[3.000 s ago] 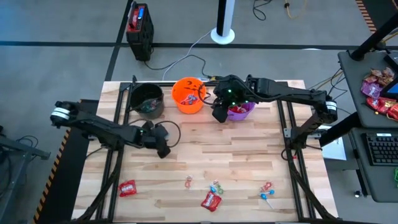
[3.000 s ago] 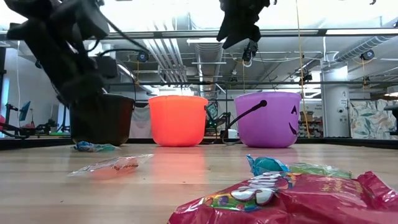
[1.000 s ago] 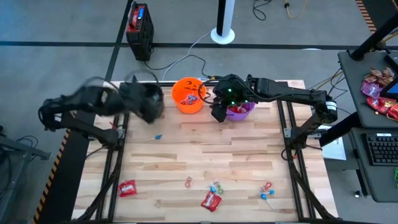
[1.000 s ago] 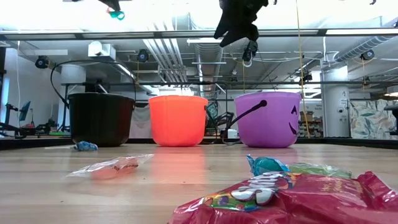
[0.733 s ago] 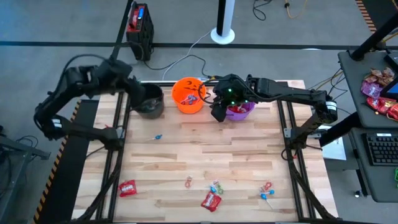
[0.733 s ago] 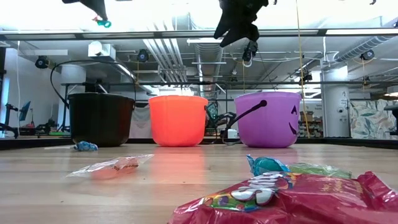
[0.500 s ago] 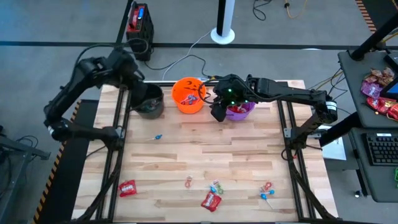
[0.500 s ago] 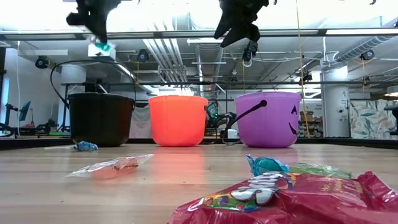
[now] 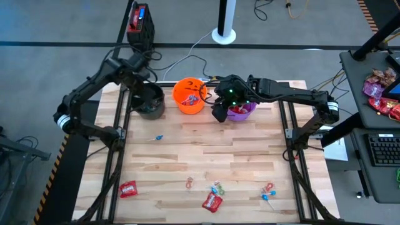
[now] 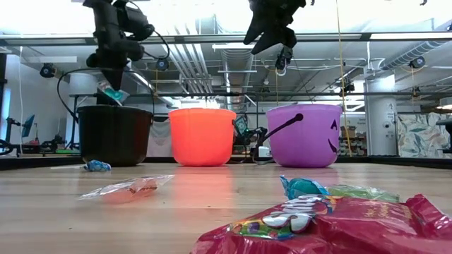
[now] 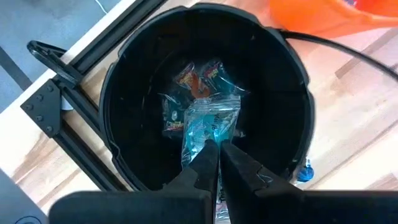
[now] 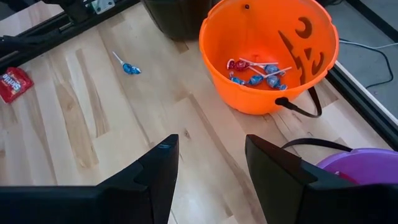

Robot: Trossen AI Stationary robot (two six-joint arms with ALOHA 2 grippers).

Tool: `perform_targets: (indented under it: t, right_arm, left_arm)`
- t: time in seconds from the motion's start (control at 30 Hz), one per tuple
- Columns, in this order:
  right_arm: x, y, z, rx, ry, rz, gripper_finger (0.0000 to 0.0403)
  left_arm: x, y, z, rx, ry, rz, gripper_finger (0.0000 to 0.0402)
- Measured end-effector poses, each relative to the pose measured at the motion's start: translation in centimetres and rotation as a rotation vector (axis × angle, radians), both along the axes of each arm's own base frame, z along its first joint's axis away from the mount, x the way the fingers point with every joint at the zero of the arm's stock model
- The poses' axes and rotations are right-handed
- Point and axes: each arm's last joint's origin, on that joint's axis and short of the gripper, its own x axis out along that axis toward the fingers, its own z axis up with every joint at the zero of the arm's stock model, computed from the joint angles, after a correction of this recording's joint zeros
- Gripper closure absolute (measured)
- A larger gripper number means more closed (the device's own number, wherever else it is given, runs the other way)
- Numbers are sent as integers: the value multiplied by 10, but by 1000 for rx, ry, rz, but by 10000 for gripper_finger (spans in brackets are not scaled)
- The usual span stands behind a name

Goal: Sort candy by brand, put in halloween buckets
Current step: Put the blue gummy into the black bucket, then put the blue candy into the orange bucket

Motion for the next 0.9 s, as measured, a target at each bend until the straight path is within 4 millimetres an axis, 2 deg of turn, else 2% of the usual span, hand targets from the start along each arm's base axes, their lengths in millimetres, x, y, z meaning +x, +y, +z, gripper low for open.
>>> perform_targets:
  t: [0.33,0.6,0.73,0.83,0.9]
  right_arm:
    - [0,0,0,0,0,0,225]
    - [0,0,0,-1,0,0,225]
    - [0,0,0,0,-1,0,225]
    - [0,0,0,2,-1,-3,225]
    - [0,0,0,6,-2,-7,225]
  left_arm:
    - [2,5,-10,50,38,28,399]
    - [0,5,-7,84,70,37,342]
    - [0,-2,14,111,-3,11,316]
    - [-1,-22,43,122,-166,-53,309]
    - [-2,-43,63,135,-284,-124,308]
